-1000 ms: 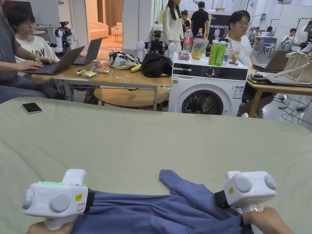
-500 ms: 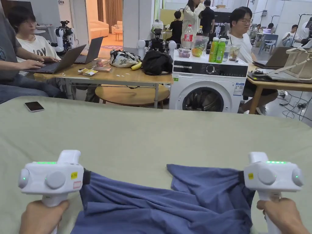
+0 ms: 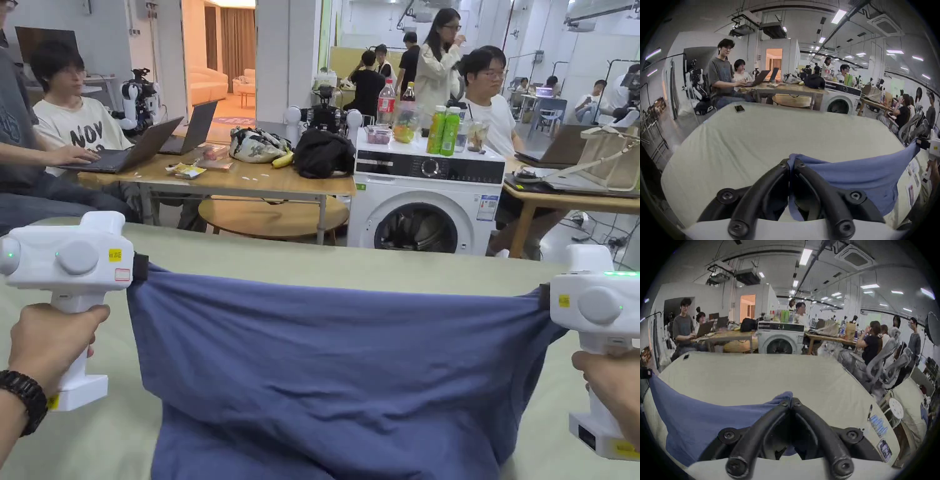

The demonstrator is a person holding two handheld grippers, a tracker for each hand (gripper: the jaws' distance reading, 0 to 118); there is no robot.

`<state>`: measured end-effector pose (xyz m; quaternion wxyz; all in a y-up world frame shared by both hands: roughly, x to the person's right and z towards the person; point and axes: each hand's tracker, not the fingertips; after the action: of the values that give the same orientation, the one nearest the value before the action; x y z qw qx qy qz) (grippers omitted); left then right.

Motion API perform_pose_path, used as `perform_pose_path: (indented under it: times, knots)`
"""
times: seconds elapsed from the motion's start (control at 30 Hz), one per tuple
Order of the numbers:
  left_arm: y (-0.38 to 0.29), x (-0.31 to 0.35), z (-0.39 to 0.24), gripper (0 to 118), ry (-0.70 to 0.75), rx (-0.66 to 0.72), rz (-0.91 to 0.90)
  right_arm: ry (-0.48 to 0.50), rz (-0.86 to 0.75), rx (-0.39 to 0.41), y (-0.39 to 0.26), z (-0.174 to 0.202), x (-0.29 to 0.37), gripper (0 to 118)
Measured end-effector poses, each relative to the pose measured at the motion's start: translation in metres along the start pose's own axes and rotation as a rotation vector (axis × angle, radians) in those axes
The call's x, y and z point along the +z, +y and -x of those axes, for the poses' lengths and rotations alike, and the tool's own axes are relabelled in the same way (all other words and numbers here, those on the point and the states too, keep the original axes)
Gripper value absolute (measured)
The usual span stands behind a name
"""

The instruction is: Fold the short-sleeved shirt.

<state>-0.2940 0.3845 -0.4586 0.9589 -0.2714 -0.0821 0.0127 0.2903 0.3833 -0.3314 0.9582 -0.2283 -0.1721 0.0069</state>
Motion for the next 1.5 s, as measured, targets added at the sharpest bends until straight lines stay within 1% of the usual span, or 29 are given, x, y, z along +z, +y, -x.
perform_pose_path:
  times: [0.13,0.17,0.27,0.33,0.43,0.6,0.7,0.8,0.93,1.03,1.1,1.13,1.27,1.37,1.5]
  knots:
    - [0.027,0.001,-0.005,0,0.012,-0.026,-0.019,-0.018,-0.037,-0.003,0.028,0.007,0.004,0]
    - [0.035,0.001,-0.005,0,0.009,-0.023,-0.023,-0.036,-0.059,-0.024,0.036,0.008,0.005,0]
    - [0.059,0.003,-0.007,0,0.012,-0.028,-0.047,-0.026,-0.075,-0.041,0.066,0.007,0.006,0]
    - [0.078,0.005,-0.009,0,0.029,-0.036,-0.072,-0.037,-0.106,-0.019,0.085,0.012,0.008,0]
    - [0.117,0.008,-0.007,0,0.049,-0.037,-0.121,-0.017,-0.146,-0.031,0.121,0.013,0.012,0]
    - [0.176,0.027,-0.012,0,0.079,-0.069,-0.21,-0.038,-0.242,-0.034,0.179,0.017,0.021,0]
    - [0.209,0.039,-0.011,0,0.067,-0.039,-0.246,-0.043,-0.278,-0.033,0.211,0.016,0.026,0]
    - [0.23,0.048,-0.013,0,0.07,-0.036,-0.28,-0.04,-0.313,-0.052,0.234,0.014,0.03,0]
    - [0.25,0.054,-0.012,0,0.084,-0.066,-0.315,-0.054,-0.365,-0.03,0.256,0.014,0.039,0]
    - [0.25,0.055,-0.009,0,0.087,-0.052,-0.328,-0.05,-0.402,-0.026,0.256,0.013,0.044,0]
    - [0.24,0.054,-0.009,0,0.086,-0.053,-0.315,-0.05,-0.405,-0.026,0.248,0.013,0.044,0]
    - [0.233,0.051,-0.008,0,0.078,-0.061,-0.34,-0.051,-0.399,-0.024,0.242,0.013,0.042,0]
    - [0.187,0.036,-0.004,0,0.06,-0.046,-0.268,-0.052,-0.354,-0.004,0.196,0.015,0.034,0]
    - [0.145,0.023,0.001,0,0.035,-0.03,-0.203,-0.05,-0.28,-0.009,0.155,0.015,0.026,0]
    - [0.088,0.022,-0.002,0,0.019,-0.025,-0.157,-0.062,-0.228,0.007,0.101,0.015,0.029,0]
